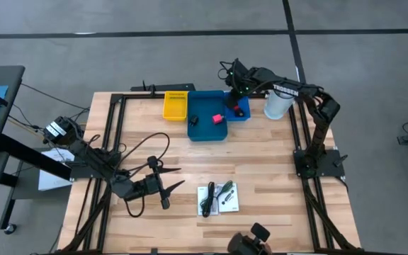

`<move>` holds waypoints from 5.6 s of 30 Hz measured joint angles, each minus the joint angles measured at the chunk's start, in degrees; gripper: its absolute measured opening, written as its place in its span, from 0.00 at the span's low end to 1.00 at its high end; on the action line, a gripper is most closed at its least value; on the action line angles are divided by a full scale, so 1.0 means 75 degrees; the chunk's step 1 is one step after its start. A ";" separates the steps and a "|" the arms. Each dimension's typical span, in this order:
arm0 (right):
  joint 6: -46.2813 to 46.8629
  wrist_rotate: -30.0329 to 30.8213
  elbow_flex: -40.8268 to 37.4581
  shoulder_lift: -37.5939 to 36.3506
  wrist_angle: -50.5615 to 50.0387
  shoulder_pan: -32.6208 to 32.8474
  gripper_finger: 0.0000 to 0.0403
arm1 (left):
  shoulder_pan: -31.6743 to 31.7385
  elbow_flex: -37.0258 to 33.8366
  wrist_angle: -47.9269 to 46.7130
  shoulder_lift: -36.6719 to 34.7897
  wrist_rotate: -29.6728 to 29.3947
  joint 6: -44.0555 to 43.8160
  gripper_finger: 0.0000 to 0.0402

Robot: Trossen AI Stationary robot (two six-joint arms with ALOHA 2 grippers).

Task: Pick and place items into bin
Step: Put the black charger cable into the blue basket

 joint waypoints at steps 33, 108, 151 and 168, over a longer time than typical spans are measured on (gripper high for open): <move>-0.3559 -0.4028 -0.1049 -0.1456 -0.0699 0.4051 0.02 | -0.0175 0.0000 0.0232 0.0000 0.0014 0.0055 0.49; -0.1734 -0.2155 -0.4377 -0.1798 0.4027 0.6860 0.04 | 0.0309 0.0003 0.0452 0.0000 0.0586 0.0206 0.49; -0.0935 -0.1559 -0.4386 -0.2159 -0.1077 0.6157 0.19 | 0.2442 0.4796 -1.0625 0.0000 0.5306 -0.1693 0.49; -0.0932 -0.1602 -0.4470 -0.2159 -0.1690 0.5344 0.19 | 0.2499 0.4858 -1.0749 0.0137 0.5935 0.0947 0.49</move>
